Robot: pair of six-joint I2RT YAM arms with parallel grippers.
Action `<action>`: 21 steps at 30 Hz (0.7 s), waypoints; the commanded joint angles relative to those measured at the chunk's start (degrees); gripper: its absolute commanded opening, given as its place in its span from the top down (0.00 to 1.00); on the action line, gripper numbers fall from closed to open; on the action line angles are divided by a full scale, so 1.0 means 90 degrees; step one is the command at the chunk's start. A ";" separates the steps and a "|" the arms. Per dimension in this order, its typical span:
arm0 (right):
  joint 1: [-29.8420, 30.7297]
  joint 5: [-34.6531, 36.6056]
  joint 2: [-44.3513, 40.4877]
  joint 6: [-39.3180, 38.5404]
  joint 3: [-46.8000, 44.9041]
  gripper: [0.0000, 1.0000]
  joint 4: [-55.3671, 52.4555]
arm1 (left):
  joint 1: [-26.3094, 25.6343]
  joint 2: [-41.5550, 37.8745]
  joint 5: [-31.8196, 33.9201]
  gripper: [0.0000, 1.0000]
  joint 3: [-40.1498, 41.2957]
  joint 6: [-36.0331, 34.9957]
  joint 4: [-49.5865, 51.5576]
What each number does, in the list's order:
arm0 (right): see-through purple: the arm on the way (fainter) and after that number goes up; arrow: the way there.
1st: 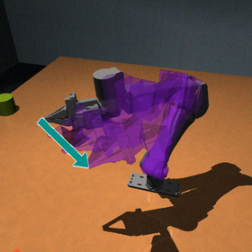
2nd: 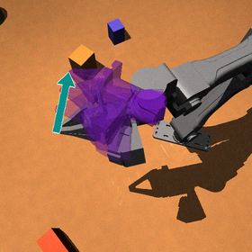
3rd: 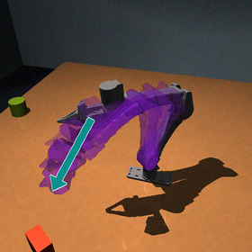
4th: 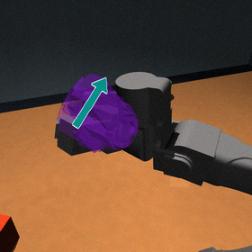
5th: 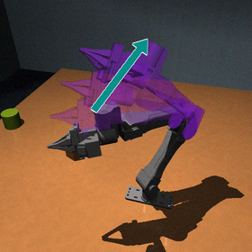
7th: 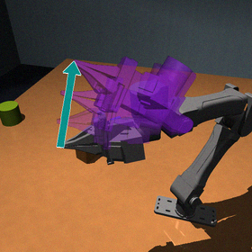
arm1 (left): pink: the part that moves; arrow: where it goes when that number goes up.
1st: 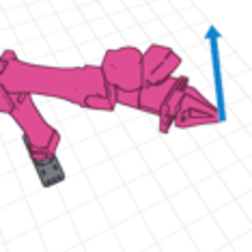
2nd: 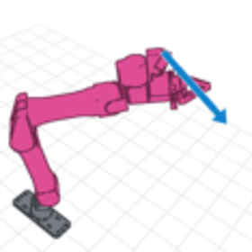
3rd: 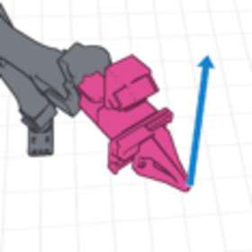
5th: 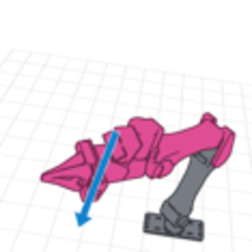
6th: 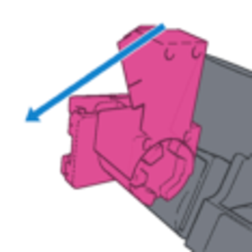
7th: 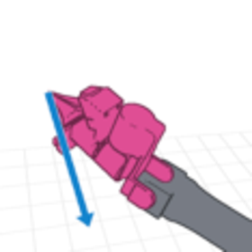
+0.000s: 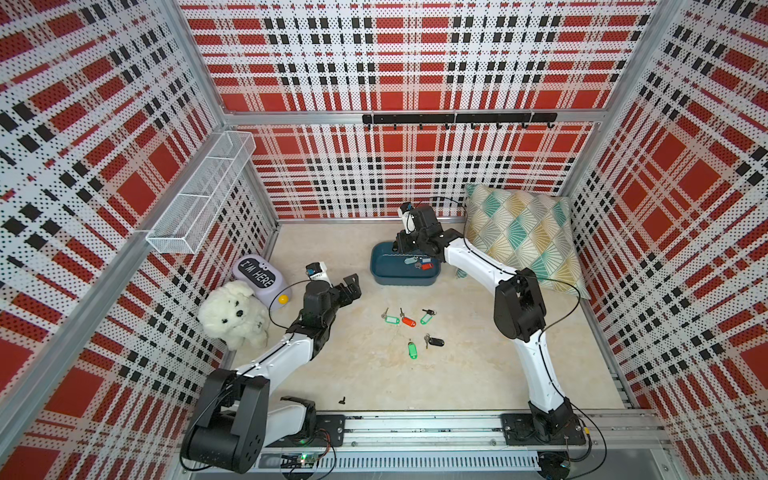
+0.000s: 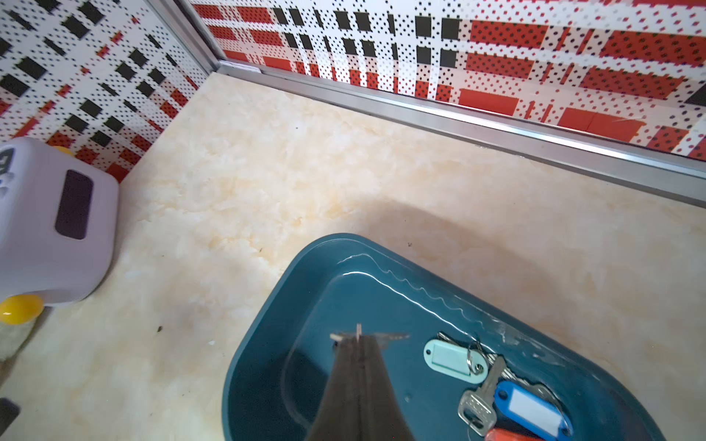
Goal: Take the keys out of the storage box
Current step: Pick up the key from the storage box, then place the key at the center of the board.
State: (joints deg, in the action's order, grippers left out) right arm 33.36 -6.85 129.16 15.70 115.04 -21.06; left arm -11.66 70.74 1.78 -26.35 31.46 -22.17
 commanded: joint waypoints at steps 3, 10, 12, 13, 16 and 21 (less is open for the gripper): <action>0.0054 -0.0419 -0.0851 0.0041 -0.0700 1.00 0.0434 | -0.0021 -0.0173 -0.0003 0.01 0.0075 -0.0005 -0.0034; 0.0273 -0.0388 -0.2001 0.0022 -0.1776 1.00 0.0543 | -0.0091 -0.0543 0.0037 0.01 0.0198 0.0040 -0.0103; 0.0347 -0.0374 -0.2496 0.0041 -0.2328 1.00 0.0662 | -0.0118 -0.0646 0.0063 0.01 0.0236 0.0058 -0.0157; 0.0386 -0.0349 -0.2779 0.0052 -0.2688 1.00 0.0721 | -0.0137 -0.0704 0.0083 0.01 0.0263 0.0073 -0.0205; 0.0548 -0.0133 -0.3578 0.0089 -0.3572 1.00 0.0773 | -0.0186 -0.0835 0.0158 0.01 0.0299 0.0117 -0.0313; 0.0892 0.0305 -0.4818 0.0233 -0.4980 1.00 0.0535 | -0.0490 -0.0958 0.0355 0.01 0.0225 0.0159 -0.0427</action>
State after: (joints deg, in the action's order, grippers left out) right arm 40.23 -6.98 89.54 16.56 74.76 -15.55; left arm -14.13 63.31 3.51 -24.40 32.82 -23.75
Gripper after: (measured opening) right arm 0.071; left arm 0.991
